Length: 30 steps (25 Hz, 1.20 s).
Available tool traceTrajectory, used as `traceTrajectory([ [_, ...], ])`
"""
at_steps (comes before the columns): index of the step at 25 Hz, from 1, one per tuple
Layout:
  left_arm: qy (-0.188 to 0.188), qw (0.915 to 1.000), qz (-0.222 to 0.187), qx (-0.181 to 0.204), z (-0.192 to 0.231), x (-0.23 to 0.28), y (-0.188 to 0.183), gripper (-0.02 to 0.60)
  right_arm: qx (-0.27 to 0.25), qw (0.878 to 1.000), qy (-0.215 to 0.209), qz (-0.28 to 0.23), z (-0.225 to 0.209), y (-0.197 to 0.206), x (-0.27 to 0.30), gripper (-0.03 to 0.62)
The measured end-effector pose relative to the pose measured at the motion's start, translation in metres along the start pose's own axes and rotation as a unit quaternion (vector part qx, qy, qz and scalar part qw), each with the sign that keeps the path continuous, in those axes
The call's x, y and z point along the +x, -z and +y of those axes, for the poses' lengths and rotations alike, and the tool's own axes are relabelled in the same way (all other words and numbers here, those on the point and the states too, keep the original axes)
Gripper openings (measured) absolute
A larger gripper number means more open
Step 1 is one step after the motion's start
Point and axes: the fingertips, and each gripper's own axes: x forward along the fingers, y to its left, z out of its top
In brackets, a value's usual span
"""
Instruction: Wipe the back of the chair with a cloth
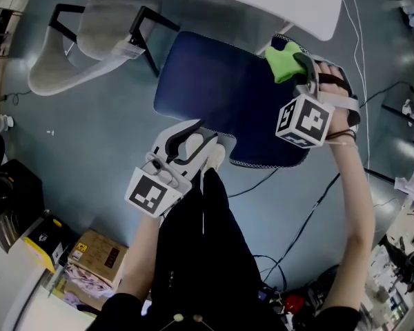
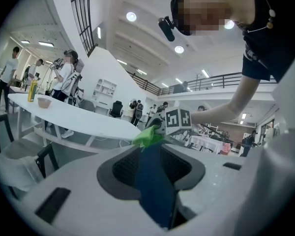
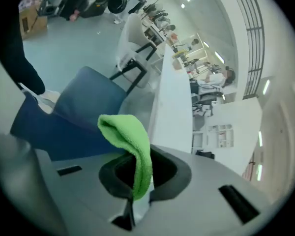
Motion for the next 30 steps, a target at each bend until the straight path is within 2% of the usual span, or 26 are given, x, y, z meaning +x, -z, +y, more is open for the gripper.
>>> traceTrajectory([
  [3, -0.007, 1.0, 0.002, -0.005, 0.006, -0.003, 0.002, 0.13, -0.02, 0.997, 0.075, 0.023, -0.037, 0.014, 0.012, 0.018],
  [5, -0.012, 0.9999, 0.003, -0.007, 0.009, -0.004, 0.004, 0.13, -0.031, 0.994, 0.097, 0.036, -0.05, 0.02, 0.022, 0.018],
  [7, -0.016, 0.9998, 0.005, -0.01, 0.011, -0.005, 0.005, 0.13, -0.04, 0.993, 0.099, 0.048, -0.05, 0.024, 0.037, 0.018],
  [9, -0.019, 0.9997, 0.009, -0.011, 0.014, -0.005, 0.007, 0.13, -0.048, 0.993, 0.084, 0.065, -0.039, 0.029, 0.058, 0.018],
  [12, -0.023, 0.9996, 0.016, -0.011, 0.02, -0.008, 0.009, 0.13, -0.069, 0.992, 0.039, 0.101, -0.005, 0.042, 0.093, 0.018],
  [17, -0.039, 0.9988, 0.019, -0.024, 0.034, -0.012, 0.013, 0.13, -0.134, 0.98, -0.013, 0.145, 0.034, 0.065, 0.127, 0.018],
  [20, -0.045, 0.9985, 0.018, -0.027, 0.04, -0.013, 0.014, 0.13, -0.182, 0.972, -0.029, 0.144, 0.048, 0.061, 0.135, 0.018],
  [28, -0.048, 0.9981, 0.023, -0.031, 0.042, -0.008, 0.018, 0.13, -0.206, 0.961, -0.083, 0.165, 0.075, 0.053, 0.144, 0.017],
  [30, -0.048, 0.998, 0.023, -0.034, 0.041, -0.005, 0.019, 0.13, -0.228, 0.952, -0.111, 0.172, 0.09, 0.054, 0.142, 0.018],
])
